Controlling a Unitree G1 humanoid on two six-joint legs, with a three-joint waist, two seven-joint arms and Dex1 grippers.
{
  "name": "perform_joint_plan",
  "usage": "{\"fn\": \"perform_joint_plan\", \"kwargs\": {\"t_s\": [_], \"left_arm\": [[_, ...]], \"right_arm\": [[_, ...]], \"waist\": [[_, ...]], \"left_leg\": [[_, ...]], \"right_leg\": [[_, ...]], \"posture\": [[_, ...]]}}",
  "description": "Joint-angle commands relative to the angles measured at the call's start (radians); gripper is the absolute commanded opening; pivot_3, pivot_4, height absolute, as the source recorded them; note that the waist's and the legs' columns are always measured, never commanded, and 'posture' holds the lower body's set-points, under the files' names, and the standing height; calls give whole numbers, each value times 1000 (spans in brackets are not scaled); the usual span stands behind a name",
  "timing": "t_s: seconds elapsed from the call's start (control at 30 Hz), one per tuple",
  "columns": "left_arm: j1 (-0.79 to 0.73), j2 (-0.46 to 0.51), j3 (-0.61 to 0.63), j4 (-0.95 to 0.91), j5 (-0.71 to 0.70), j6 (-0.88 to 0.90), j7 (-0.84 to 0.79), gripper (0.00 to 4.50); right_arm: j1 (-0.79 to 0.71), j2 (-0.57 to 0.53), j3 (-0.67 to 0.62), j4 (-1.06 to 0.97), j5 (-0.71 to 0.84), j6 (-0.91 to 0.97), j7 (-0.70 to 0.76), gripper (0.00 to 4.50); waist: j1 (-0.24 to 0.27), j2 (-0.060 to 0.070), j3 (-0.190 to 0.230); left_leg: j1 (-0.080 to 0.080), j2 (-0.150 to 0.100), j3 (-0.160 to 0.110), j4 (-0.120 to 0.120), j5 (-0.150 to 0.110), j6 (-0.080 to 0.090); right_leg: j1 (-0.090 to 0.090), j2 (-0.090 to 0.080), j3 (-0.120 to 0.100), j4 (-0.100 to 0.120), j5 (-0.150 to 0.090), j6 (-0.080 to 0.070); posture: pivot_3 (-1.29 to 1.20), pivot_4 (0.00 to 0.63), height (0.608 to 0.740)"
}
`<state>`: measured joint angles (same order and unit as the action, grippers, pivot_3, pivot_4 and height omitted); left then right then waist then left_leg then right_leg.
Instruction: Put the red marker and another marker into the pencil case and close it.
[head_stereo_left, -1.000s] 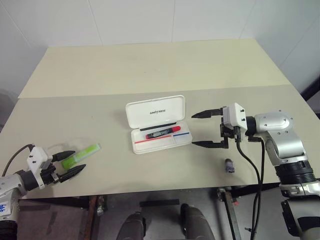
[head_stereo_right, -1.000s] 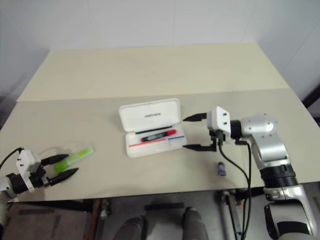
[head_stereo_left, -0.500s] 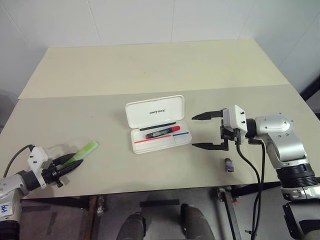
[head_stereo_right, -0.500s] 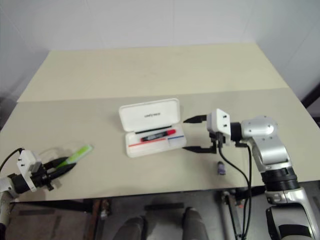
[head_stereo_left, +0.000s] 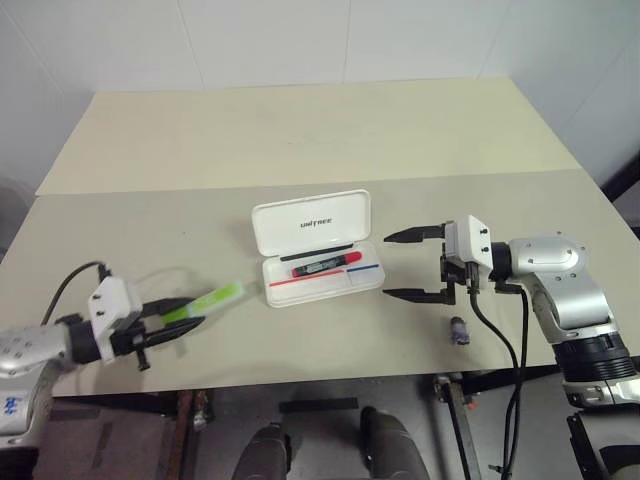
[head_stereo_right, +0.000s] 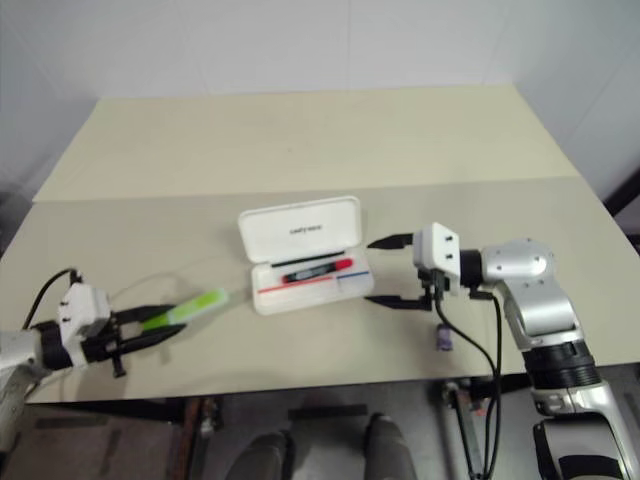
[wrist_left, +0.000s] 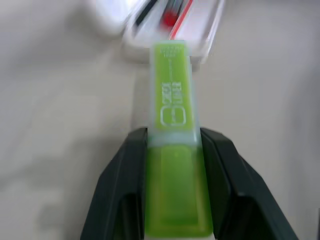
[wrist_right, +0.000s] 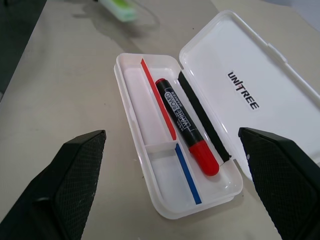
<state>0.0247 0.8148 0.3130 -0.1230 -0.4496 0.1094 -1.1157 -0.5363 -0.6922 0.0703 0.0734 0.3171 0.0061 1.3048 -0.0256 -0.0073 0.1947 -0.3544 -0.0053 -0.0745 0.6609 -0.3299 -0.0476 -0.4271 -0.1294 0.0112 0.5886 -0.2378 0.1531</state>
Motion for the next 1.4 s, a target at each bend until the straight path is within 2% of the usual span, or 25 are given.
{"fn": "perform_joint_plan", "kwargs": {"t_s": [0.03, 0.27, 0.37, 0.57, 0.97, 1.37, 1.4], "left_arm": [[-44, 1, -35, -52, -27, 41, 4, 1133], [-231, -76, -230, -36, 45, 89, 44, 1133], [-259, -93, -261, -12, 69, 84, 56, 1133], [-395, -225, -417, 113, 181, 34, 87, 1133], [-486, -287, -462, 251, 235, -19, 73, 1133], [-515, -302, -474, 291, 245, -4, 64, 1133], [-516, -305, -474, 293, 251, -6, 74, 1866]], "right_arm": [[10, -7, -20, -56, 10, 10, -22, 4500], [71, -16, -35, -115, 11, 33, -75, 4500], [84, -20, -38, -133, 13, 41, -88, 4500], [178, -34, -72, -238, 19, 79, -151, 4500], [267, -56, -119, -317, 28, 104, -211, 4500], [288, -57, -128, -333, 33, 100, -228, 4500], [287, -56, -127, -335, 33, 101, -230, 4500]], "waist": [[-5, 0, 0], [0, 0, 0], [-2, 0, 0], [13, -1, 0], [24, -1, 1], [24, -1, 1], [24, -1, 1]], "left_leg": [[0, 0, 0, 0, 0, 0], [0, 0, 0, 0, 0, 0], [-1, 0, 0, 0, 0, 0], [-1, 0, 0, 2, 0, 0], [-1, 0, 1, 3, 0, 0], [-1, 0, 0, 3, 0, 0], [-1, 0, 0, 3, 0, 0]], "right_leg": [[0, 0, 0, 0, 0, 0], [0, 1, 0, 1, 0, 1], [0, 1, 0, 1, 0, 1], [0, 1, 0, -1, 1, 1], [0, 1, 1, -2, 1, 2], [0, 1, 1, -1, 1, 2], [0, 1, 1, -1, 1, 2]], "posture": [[0, 150, 740], [0, 150, 740], [0, 150, 740], [0, 150, 740], [0, 150, 740], [0, 150, 740], [0, 150, 740]]}}
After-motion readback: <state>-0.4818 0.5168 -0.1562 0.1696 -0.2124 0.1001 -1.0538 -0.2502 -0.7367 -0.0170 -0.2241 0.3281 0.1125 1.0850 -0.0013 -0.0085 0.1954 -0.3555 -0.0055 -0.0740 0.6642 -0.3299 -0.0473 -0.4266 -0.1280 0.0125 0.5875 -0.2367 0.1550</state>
